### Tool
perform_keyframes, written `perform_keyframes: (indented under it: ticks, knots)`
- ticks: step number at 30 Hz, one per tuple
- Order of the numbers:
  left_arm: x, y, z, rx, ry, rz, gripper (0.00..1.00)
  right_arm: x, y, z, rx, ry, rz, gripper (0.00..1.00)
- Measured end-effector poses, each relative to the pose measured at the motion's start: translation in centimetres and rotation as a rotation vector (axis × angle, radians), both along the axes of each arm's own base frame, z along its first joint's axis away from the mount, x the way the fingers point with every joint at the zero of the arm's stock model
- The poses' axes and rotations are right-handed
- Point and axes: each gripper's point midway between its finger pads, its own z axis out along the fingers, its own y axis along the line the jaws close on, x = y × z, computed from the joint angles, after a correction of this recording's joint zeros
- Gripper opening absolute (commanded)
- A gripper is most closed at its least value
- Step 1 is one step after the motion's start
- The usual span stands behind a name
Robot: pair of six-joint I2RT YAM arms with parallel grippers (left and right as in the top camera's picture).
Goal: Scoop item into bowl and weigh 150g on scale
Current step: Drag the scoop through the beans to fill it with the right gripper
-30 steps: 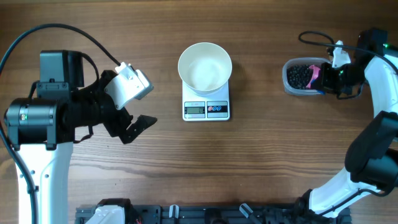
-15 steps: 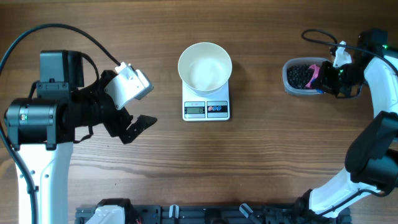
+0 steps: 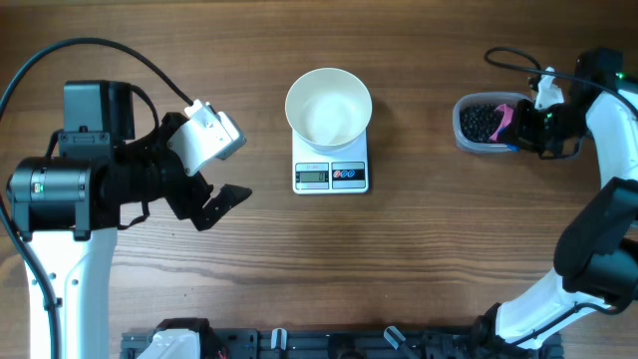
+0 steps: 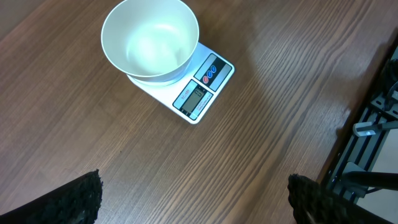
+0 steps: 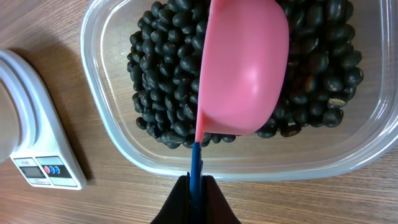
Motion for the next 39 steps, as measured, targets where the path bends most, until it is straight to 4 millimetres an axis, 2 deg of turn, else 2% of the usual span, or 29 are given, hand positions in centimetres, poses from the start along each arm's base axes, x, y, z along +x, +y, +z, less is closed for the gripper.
perform_keyframes:
  ticks: [14,27,39]
  knots:
    - [0.0,0.0,0.0,0.000,0.000,0.000,1.00,-0.8,-0.3,0.6,0.117,0.003,-0.054,0.04]
    - [0.0,0.0,0.0,0.000,0.000,0.000,1.00,-1.0,0.7,-1.4,0.187,-0.018,-0.067,0.04]
    - [0.0,0.0,0.0,0.000,0.000,0.000,1.00,-1.1,0.6,-1.3,0.216,-0.032,-0.073,0.04]
